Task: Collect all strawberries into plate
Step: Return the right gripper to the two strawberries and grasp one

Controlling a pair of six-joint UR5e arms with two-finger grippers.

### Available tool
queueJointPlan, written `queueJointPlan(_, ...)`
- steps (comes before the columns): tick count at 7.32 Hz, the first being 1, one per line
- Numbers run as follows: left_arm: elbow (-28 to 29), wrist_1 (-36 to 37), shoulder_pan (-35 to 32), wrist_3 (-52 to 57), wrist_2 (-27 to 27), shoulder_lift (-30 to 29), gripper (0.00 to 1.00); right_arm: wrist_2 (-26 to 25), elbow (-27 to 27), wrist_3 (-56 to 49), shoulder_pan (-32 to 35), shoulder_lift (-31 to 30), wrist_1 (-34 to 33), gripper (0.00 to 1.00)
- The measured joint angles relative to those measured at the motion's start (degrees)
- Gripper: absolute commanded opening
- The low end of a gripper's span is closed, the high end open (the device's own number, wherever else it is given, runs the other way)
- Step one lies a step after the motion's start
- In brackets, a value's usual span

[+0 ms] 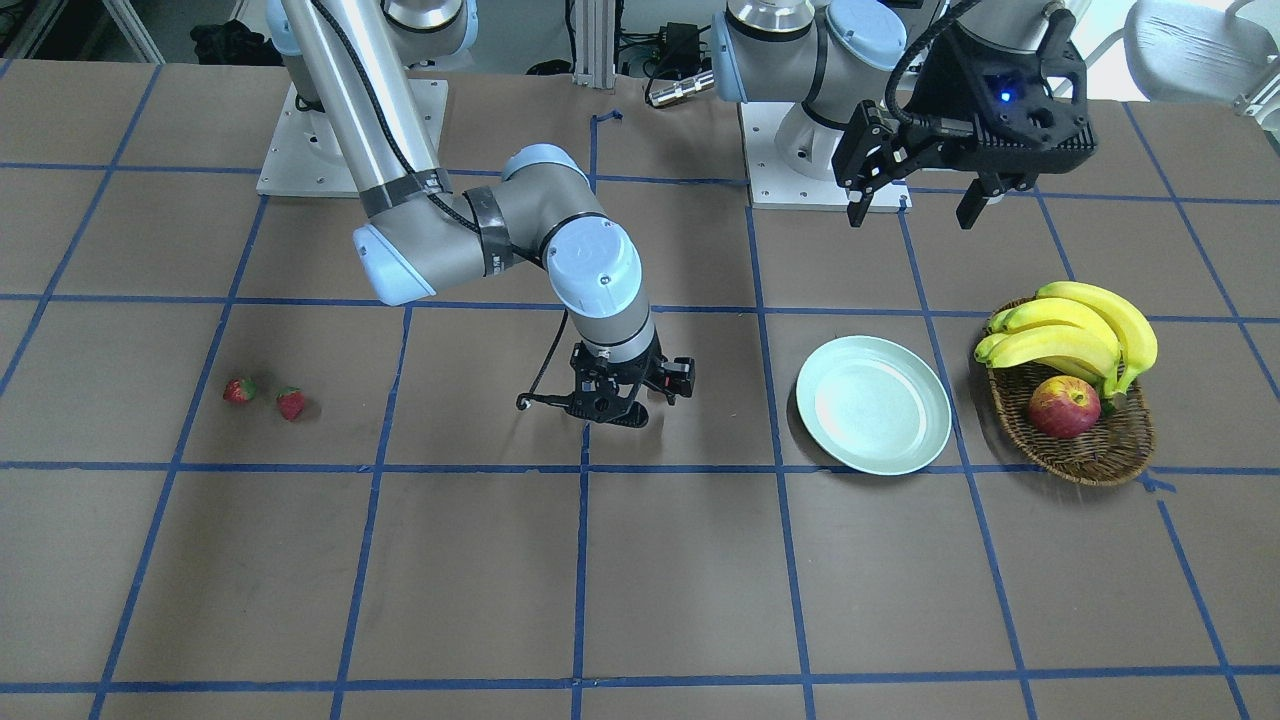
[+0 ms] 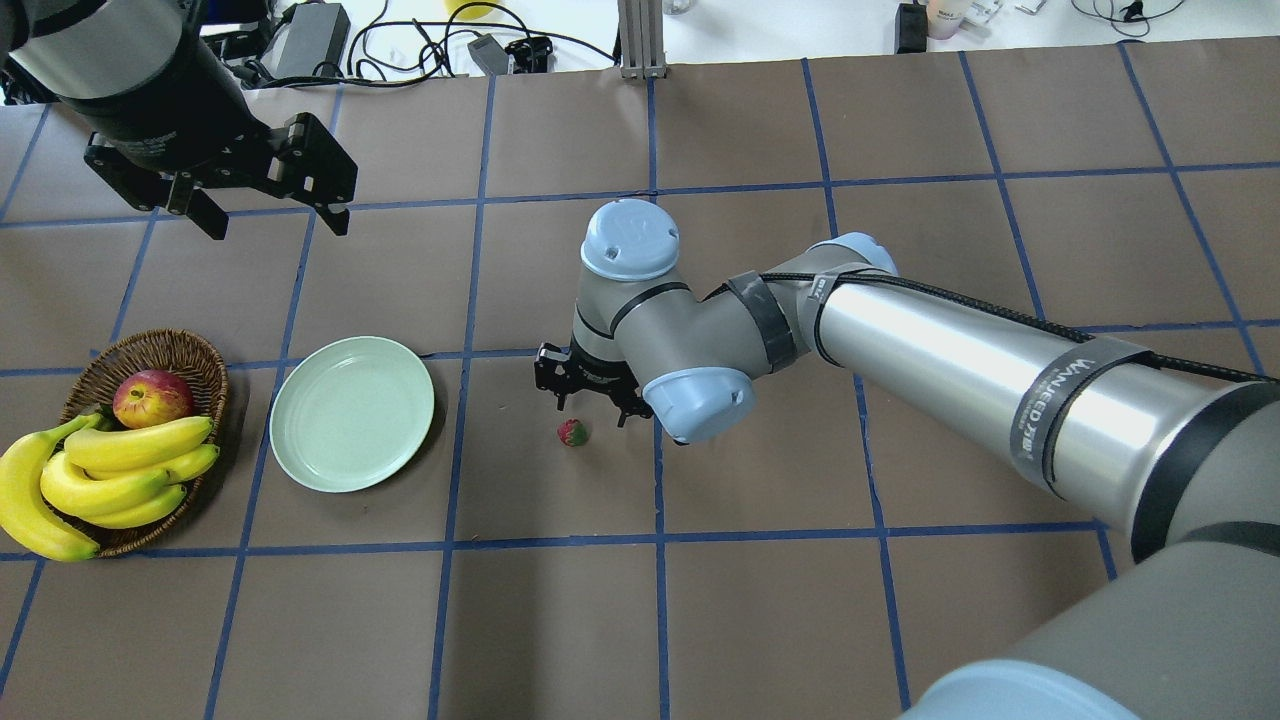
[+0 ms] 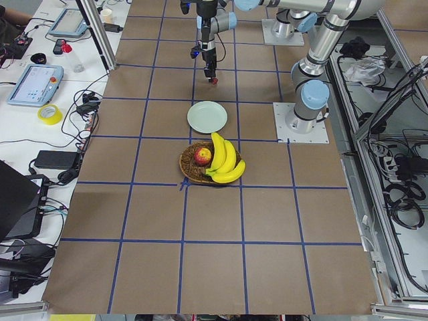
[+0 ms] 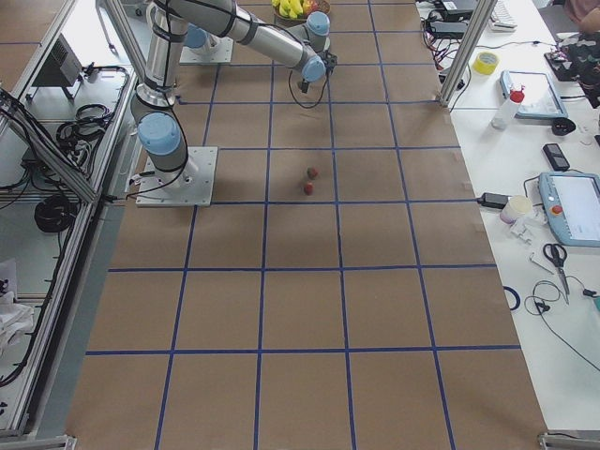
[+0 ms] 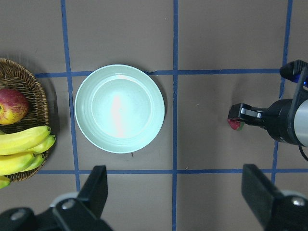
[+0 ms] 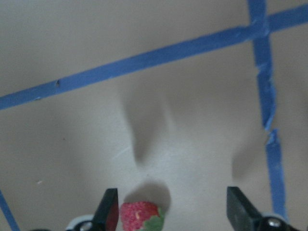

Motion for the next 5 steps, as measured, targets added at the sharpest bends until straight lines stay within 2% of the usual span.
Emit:
queueJointPlan(2,0.0,0.1,0.0,0.0,0.0,0.0,1.00,-4.7,0.2,-5.5,-5.7,-5.4,5.3,1.00)
queueJointPlan(5,-0.3,0.1,-0.1,0.0,-0.1,-0.1,1.00,-7.6,1.3,-15.4,-16.2,-11.9,10.7,1.00)
